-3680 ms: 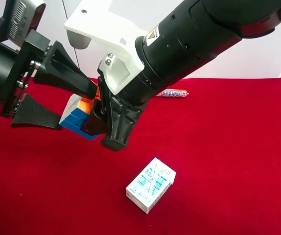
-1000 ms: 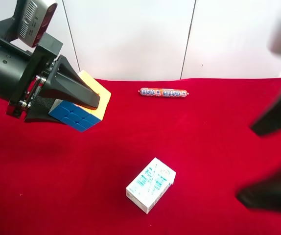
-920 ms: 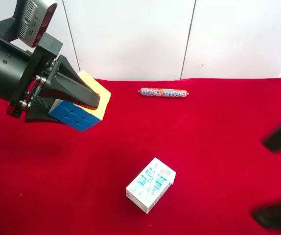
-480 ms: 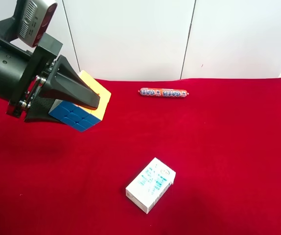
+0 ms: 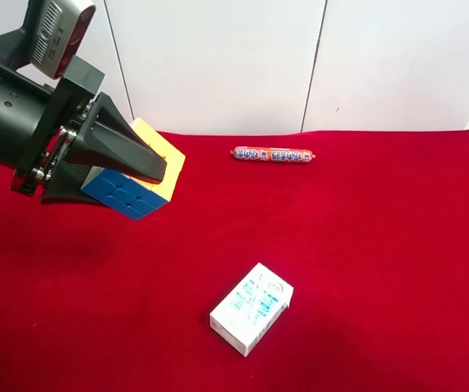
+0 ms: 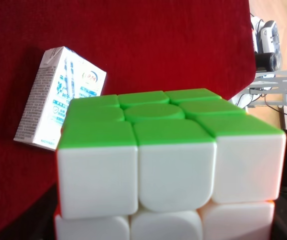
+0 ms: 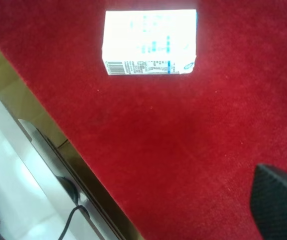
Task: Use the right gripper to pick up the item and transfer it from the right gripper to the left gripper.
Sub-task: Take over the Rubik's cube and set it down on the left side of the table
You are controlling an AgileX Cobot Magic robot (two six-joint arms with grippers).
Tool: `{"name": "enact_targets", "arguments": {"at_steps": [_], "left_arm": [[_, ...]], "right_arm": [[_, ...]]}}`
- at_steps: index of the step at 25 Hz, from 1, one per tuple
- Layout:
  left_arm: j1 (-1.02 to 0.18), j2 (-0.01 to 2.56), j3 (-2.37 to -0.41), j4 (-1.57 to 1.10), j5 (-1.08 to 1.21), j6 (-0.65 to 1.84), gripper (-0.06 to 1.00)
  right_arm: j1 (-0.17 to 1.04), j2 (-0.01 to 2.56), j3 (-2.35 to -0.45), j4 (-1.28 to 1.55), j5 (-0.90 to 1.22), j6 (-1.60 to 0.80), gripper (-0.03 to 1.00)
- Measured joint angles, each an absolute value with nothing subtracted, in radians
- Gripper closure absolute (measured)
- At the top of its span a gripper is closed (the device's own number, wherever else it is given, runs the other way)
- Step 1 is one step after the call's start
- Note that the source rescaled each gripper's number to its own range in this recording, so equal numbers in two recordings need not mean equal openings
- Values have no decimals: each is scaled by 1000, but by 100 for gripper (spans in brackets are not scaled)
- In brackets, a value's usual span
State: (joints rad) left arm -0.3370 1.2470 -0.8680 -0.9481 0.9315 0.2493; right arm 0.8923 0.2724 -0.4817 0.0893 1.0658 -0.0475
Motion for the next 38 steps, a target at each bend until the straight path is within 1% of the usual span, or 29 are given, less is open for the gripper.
{"name": "enact_targets", "arguments": {"at_steps": [3,9,11,13,15,22,29,33,38], "left_arm": [[-337,1247,-868,-946,932,249,94],[-337,1247,-868,-933,926,249,94],[-337,1247,-868,-916,915,253,94],[-337,1247,-868,-884,902,257,94],[-337,1247,-868,-837,891,258,94],[-337,1247,-868,-579,861,250,94],[-337,1263,-868,-256,777,71,94],[-337,1347,-868,-127,758,10,94],[-337,1488,-868,-73,699,0,94]], "right_arm": [[811,244,-482,89,1066,-47,-3],[479,88,-482,89,1066,-47,-3],[385,48,-481,89,1066,-47,-3],[309,9,-480,89,1066,-47,-3],[263,-2,-480,89,1066,-47,-3],[243,-2,-480,90,1066,-47,-3],[243,-2,-480,90,1066,-47,-3],[243,-2,-480,90,1066,-47,-3],[243,-2,-480,90,1066,-47,-3]]}}
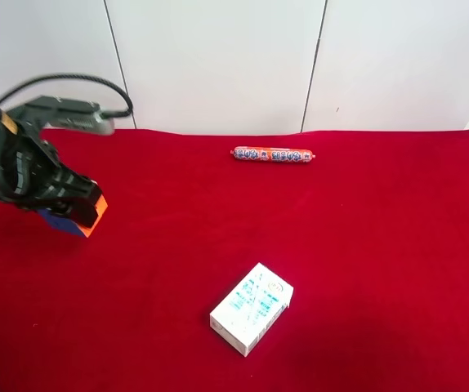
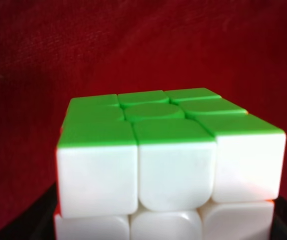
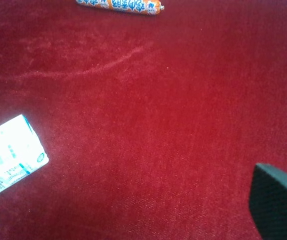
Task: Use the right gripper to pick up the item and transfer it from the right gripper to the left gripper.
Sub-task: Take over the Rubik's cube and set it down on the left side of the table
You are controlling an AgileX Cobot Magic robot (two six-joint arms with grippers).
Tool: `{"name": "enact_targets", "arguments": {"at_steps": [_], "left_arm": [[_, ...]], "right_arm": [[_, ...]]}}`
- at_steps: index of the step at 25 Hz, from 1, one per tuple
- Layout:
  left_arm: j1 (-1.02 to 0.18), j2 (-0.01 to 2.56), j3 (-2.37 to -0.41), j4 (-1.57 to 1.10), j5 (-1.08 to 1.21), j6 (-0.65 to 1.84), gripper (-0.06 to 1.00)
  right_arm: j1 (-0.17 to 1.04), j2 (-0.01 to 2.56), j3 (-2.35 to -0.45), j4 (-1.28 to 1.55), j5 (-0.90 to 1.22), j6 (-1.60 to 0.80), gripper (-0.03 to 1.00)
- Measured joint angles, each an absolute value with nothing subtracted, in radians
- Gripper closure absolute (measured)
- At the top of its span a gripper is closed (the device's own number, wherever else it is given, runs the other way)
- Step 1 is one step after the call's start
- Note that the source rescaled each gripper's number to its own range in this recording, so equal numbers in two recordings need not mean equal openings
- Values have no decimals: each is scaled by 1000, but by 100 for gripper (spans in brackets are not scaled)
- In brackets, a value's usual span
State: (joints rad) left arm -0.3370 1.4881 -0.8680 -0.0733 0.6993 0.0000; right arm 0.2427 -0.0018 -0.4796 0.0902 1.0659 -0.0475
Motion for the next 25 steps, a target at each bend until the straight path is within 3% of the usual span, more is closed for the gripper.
{"name": "enact_targets", "arguments": {"at_steps": [16,25], "left_arm": [[-337,1713,-869,-64,387,0,94],[-337,1761,-869,-64,332,0,94]], "right_arm": [[243,-2,-480,90,1066,-47,-3],[243,-2,-480,90,1066,-47,-3]]}}
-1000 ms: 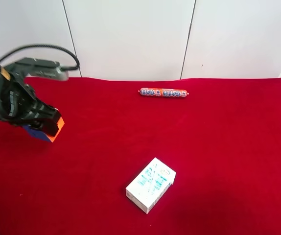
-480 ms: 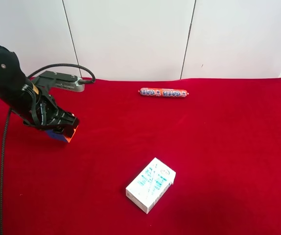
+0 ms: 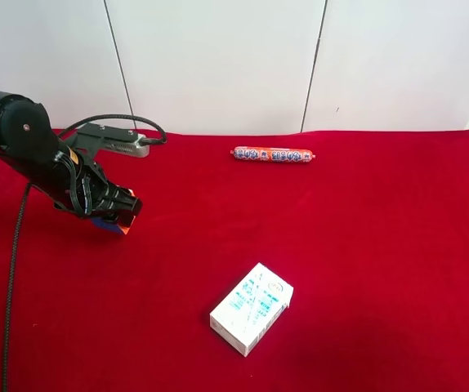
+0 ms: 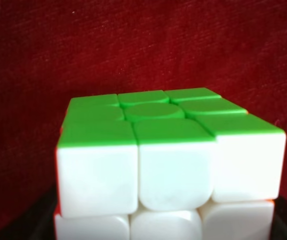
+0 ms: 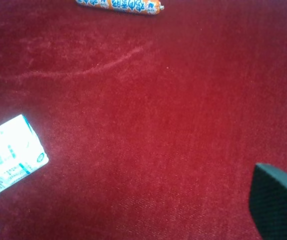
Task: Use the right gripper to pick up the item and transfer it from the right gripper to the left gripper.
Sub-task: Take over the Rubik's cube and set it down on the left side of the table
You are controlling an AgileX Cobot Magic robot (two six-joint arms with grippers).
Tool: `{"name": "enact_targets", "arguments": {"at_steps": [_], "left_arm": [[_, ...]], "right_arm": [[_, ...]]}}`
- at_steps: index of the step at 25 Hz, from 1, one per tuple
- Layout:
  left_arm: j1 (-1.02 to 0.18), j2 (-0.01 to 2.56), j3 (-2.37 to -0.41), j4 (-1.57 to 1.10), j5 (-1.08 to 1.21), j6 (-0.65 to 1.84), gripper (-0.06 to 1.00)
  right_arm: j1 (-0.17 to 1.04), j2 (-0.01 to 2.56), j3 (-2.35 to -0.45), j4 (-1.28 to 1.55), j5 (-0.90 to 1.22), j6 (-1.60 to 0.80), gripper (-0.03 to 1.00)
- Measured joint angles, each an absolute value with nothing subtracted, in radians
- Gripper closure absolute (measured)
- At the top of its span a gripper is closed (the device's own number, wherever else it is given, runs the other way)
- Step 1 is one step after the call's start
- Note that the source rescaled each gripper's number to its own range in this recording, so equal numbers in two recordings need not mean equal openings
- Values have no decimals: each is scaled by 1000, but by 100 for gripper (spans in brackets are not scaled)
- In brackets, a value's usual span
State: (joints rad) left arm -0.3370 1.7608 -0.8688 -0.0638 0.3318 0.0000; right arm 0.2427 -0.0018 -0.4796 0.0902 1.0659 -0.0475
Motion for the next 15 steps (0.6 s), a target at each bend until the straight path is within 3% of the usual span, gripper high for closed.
{"name": "enact_targets", "arguments": {"at_steps": [5,6,7,8,9,10,11,15], "left_arm": [[-337,1791,-869,-64,334,11,93],[-337,1801,-869,-64,336,11,83],[-337,1811,-869,-64,337,11,63],[-337,1818,-869,-64,343,11,35],[-337,1824,-869,-64,349,11,17],[-337,1825,-869,-64,358,11,7],[-337,1825,-869,-64,367,11,-1],[-337,1799,-869,-64,394,11,-4]], "right_arm": [[243,-2,-480,90,1066,-47,-3],[243,-2,-480,90,1066,-47,-3],[243,-2,-480,90,1066,-47,-3],[243,-2,-480,90,1066,-47,-3],[243,-2,-480,90,1066,-47,-3],[243,-2,-480,90,1066,-47,-3],[243,-2,-480,90,1066,-47,-3],[243,-2,-480,90,1066,-47,-3]]}}
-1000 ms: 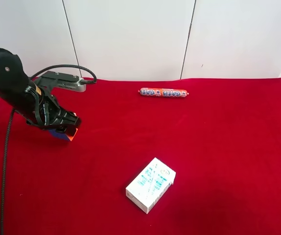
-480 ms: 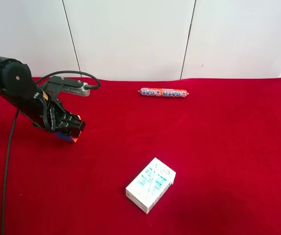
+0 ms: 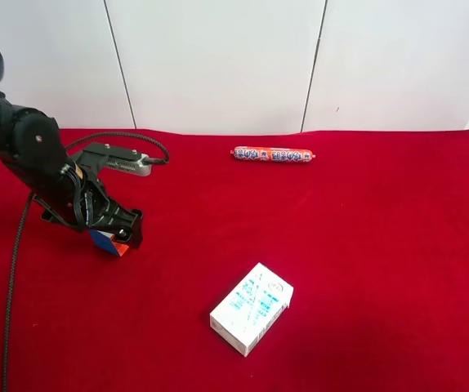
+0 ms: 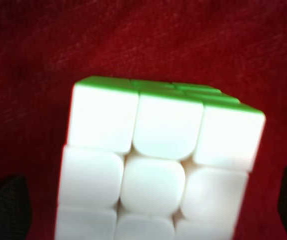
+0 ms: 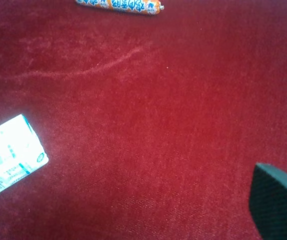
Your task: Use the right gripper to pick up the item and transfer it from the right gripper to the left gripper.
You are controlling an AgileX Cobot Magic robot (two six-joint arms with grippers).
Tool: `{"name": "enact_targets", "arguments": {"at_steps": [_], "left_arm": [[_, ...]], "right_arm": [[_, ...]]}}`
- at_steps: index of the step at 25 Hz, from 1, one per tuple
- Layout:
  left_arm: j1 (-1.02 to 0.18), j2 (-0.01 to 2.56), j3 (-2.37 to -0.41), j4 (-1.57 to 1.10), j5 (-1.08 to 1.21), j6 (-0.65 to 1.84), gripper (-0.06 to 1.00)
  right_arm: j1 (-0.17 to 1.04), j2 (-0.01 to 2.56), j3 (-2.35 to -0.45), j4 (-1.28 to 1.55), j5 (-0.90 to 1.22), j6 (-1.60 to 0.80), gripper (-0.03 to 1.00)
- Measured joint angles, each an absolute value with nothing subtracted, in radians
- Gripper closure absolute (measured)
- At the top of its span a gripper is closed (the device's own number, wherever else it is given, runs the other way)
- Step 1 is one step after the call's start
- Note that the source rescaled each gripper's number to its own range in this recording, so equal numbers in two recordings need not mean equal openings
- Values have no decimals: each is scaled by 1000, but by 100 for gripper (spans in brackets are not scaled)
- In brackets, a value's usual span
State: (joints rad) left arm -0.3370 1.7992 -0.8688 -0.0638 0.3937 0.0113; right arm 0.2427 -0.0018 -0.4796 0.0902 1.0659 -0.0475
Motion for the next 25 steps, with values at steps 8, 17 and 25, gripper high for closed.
{"name": "enact_targets", "arguments": {"at_steps": [8,17,25], "left_arm": [[-337,1596,-869,-56,543,11,-5],[-337,1253,-869,-51,913,-10,-5],[-337,853,-867,-51,1042,-67,-5]], "right_arm": [[243,-2,-480,90,1066,-47,-3],[243,-2,-480,90,1066,-47,-3],[243,-2,-480,90,1066,-47,-3]]}}
